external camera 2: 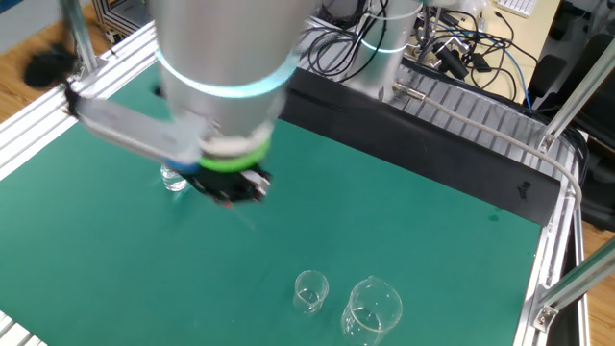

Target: Transfer liquid using a dropper

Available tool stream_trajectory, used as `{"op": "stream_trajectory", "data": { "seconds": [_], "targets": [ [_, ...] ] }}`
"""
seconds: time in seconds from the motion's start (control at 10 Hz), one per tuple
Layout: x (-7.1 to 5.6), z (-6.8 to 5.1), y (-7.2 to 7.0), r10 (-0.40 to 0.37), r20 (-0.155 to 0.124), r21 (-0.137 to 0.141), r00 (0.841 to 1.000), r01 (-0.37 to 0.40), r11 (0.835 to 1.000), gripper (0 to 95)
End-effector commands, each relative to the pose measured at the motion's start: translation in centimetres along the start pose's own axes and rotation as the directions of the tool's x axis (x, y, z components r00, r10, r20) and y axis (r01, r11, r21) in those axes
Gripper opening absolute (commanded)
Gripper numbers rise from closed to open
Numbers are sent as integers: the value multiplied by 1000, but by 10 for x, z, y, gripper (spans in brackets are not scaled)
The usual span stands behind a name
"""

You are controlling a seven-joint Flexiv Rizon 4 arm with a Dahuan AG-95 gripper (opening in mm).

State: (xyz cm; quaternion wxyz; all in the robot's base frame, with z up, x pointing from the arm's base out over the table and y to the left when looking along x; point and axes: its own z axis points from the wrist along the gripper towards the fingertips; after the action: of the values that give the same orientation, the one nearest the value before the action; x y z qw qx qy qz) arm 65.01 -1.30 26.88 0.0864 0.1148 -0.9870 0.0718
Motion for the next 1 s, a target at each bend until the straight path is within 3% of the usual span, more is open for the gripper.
{"op": "stream_trajectory", "data": {
  "seconds": [0.1,0.4,0.6,0.8,1.0],
  "targets": [
    [7,-4,-27,-6,30,-41,1000,8,999,0],
    [23,-3,-56,-9,41,-62,999,11,998,0],
    [43,5,-73,-11,48,-83,999,15,996,0],
    [65,11,-92,-10,55,-80,998,15,997,0],
    [74,15,-108,-9,72,-76,997,15,997,0]
  ]
}}
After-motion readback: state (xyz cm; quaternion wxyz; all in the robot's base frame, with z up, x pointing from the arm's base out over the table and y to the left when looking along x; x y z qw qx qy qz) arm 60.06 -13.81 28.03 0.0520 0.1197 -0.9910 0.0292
